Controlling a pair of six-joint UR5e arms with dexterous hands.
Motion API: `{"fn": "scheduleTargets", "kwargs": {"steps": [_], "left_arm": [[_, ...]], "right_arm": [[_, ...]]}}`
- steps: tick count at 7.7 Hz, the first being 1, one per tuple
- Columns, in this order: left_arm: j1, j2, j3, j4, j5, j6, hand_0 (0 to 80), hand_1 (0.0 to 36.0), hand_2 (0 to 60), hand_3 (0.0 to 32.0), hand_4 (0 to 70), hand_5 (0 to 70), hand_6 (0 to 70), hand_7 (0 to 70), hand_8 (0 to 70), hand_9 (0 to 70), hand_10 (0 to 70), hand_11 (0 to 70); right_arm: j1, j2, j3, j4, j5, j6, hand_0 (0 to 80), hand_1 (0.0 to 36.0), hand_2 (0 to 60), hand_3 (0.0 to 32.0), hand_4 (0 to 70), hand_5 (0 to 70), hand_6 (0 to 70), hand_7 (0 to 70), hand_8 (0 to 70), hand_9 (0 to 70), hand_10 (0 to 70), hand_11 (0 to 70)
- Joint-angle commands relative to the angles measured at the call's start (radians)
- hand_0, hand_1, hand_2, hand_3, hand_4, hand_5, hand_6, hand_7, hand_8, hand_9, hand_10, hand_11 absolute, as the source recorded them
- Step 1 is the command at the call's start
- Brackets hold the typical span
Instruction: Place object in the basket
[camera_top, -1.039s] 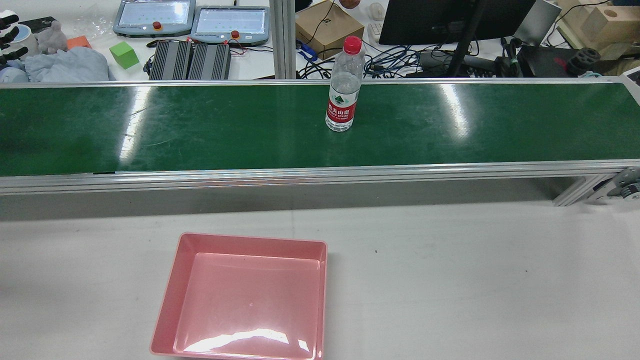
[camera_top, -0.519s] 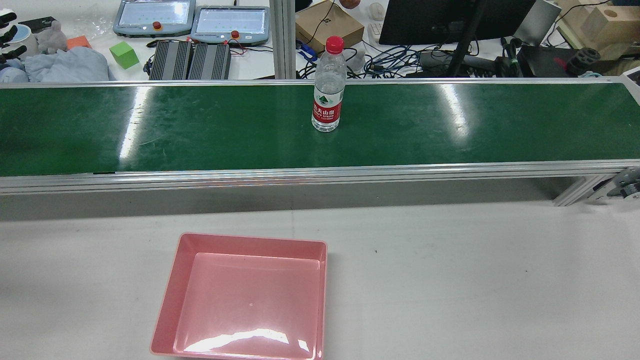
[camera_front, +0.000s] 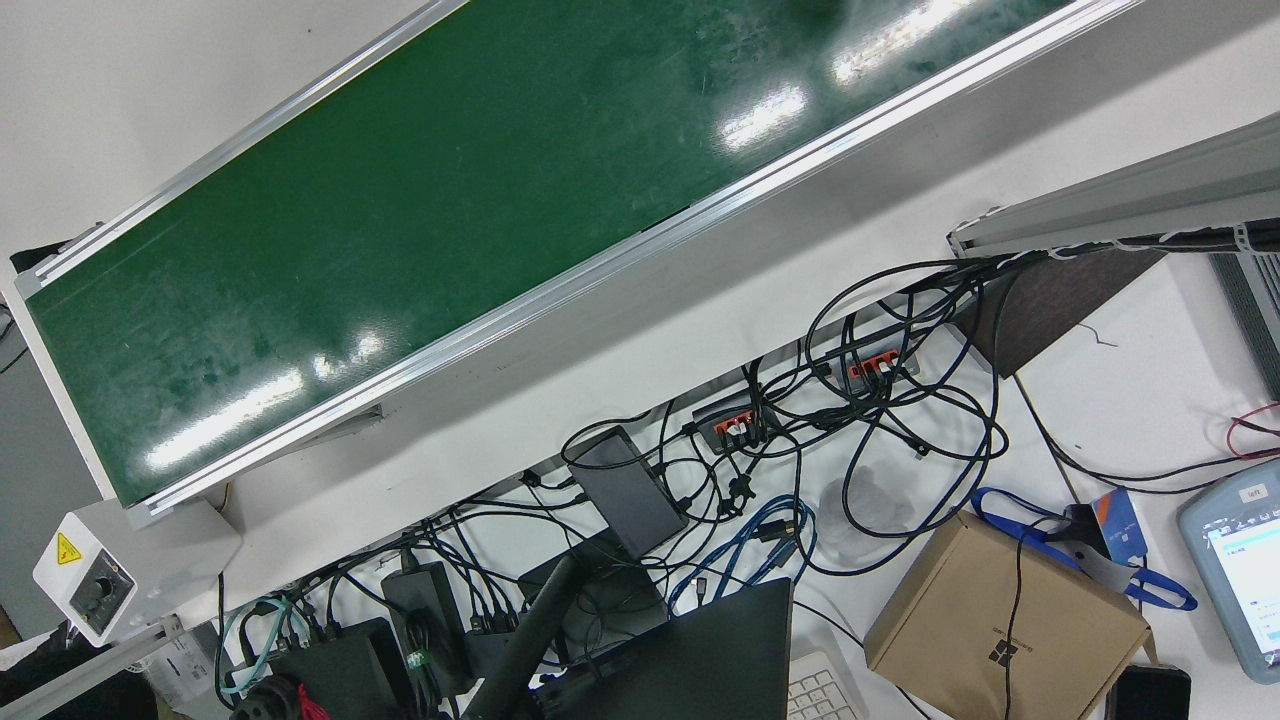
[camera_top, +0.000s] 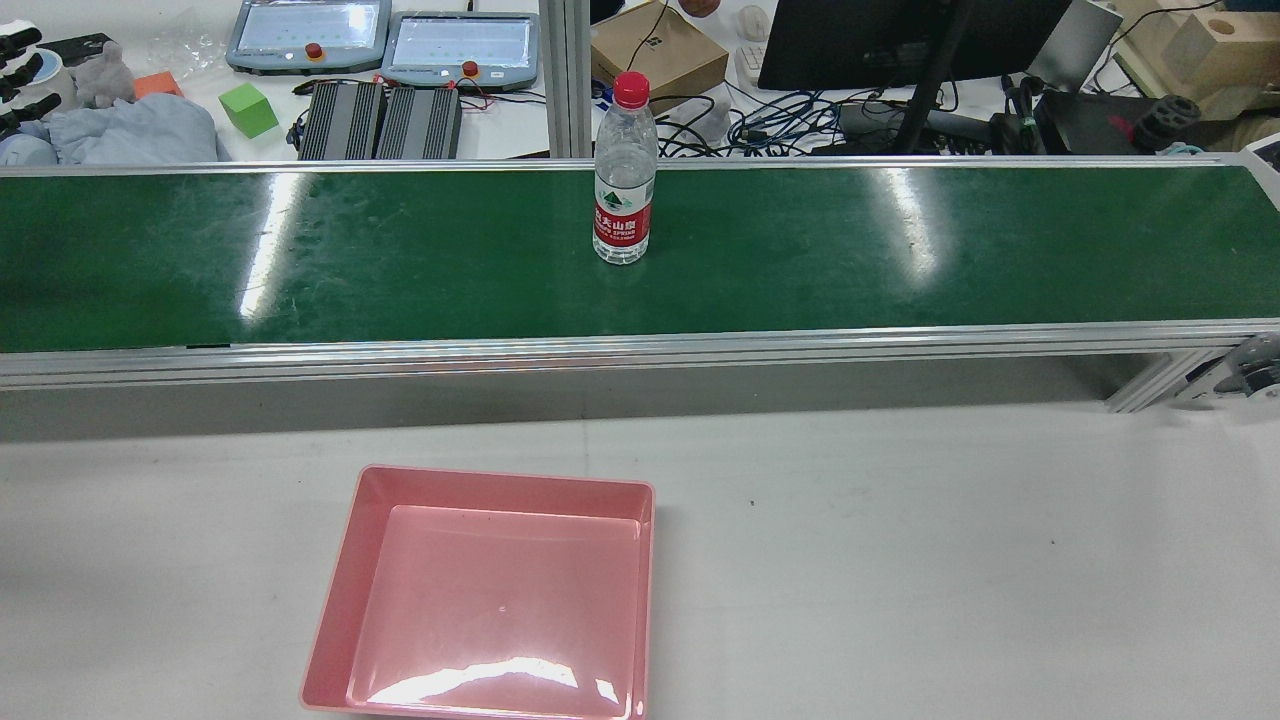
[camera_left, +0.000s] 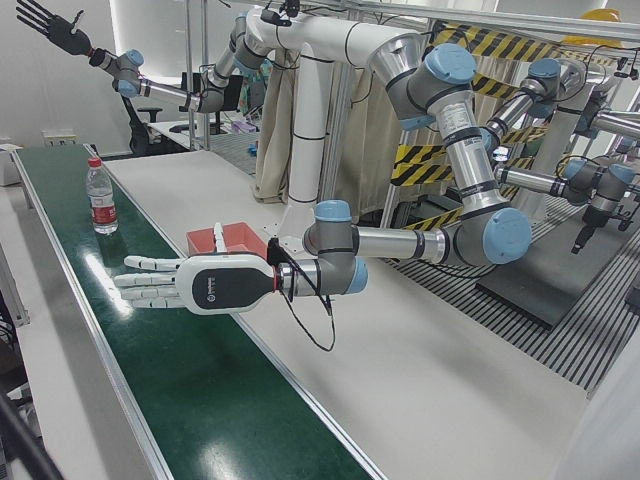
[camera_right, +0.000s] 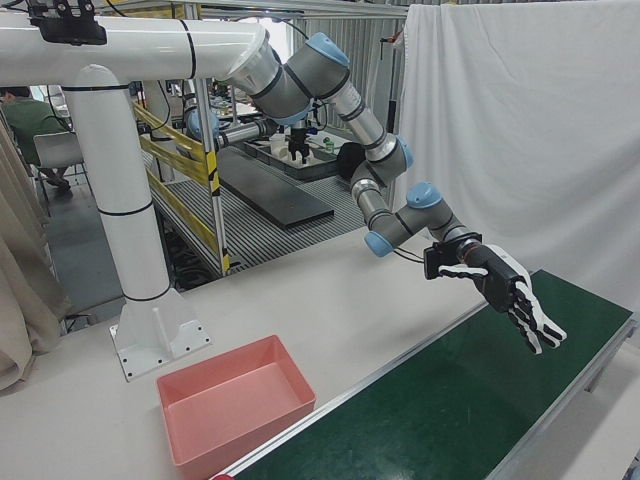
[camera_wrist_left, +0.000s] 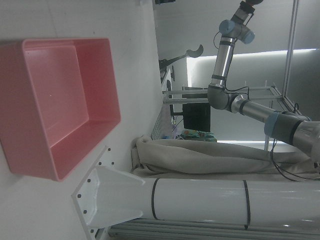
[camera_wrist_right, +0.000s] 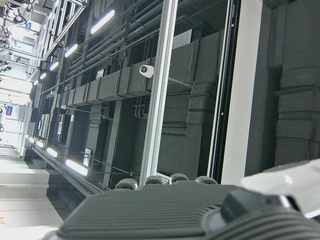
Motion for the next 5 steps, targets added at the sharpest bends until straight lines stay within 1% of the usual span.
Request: {"fn": "scheduleTargets", "kwargs": {"steps": [1, 5], "left_arm": [[-0.002, 0.0, -0.002, 0.0, 0.0, -0.005, 49.0, 7.8, 0.0, 0.0, 11.6, 15.3, 2.7, 1.5, 3.0, 2.8, 6.0, 9.9], [-0.004, 0.001, -0.014, 0.0, 0.002, -0.003, 49.3, 7.9, 0.0, 0.0, 11.7, 15.5, 2.7, 1.6, 3.0, 2.9, 6.1, 10.0]], "right_arm": [[0.0, 0.0, 0.001, 0.0, 0.0, 0.0, 0.0, 0.0, 0.0, 0.0, 0.0, 0.0, 0.0, 0.0, 0.0, 0.0, 0.0, 0.0], [0.0, 0.0, -0.001, 0.0, 0.0, 0.0, 0.0, 0.0, 0.0, 0.0, 0.0, 0.0, 0.0, 0.0, 0.0, 0.0, 0.0, 0.0]]}}
